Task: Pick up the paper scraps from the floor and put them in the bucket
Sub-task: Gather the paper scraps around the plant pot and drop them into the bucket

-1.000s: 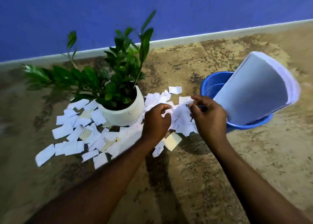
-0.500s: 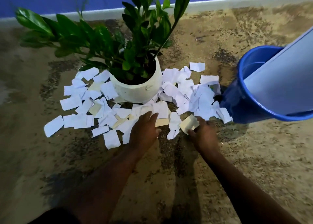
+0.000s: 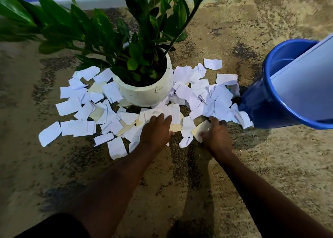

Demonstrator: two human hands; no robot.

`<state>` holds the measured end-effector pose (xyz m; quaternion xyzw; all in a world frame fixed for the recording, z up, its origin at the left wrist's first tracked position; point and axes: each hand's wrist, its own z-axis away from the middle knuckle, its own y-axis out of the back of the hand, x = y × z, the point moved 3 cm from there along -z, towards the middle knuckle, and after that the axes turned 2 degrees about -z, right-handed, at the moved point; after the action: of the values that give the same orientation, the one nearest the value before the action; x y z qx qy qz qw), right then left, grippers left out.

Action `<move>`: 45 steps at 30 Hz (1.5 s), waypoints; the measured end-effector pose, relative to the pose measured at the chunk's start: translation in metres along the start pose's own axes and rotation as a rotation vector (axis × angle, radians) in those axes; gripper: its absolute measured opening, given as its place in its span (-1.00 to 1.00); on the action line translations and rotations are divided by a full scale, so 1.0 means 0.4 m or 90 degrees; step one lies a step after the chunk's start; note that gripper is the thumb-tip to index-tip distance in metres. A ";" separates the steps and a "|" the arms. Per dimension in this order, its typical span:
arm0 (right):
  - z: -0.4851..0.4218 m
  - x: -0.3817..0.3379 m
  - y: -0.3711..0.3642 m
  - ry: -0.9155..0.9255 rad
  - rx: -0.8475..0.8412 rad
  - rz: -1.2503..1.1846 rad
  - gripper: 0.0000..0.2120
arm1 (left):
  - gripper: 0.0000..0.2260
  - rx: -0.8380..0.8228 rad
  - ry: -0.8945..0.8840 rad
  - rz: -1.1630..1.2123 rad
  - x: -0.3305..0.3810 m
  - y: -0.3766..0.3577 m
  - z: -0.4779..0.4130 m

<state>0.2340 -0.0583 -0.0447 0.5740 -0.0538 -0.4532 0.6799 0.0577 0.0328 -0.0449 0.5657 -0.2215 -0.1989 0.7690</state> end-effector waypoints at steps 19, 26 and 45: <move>0.021 -0.070 0.078 0.085 0.062 -0.132 -0.85 | -0.67 0.167 0.148 0.277 -0.036 0.085 0.014; 0.054 -0.105 0.208 0.125 0.201 -0.130 -0.88 | -0.79 0.184 0.211 0.479 0.015 0.232 0.003; 0.158 -0.028 0.716 0.146 0.485 -0.129 -0.67 | -0.73 0.107 -0.147 0.614 0.482 0.612 0.002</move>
<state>0.3488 -0.1168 0.2190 0.8339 -0.0849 -0.3988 0.3719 0.2293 -0.0064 0.2121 0.4333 -0.5567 0.1364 0.6955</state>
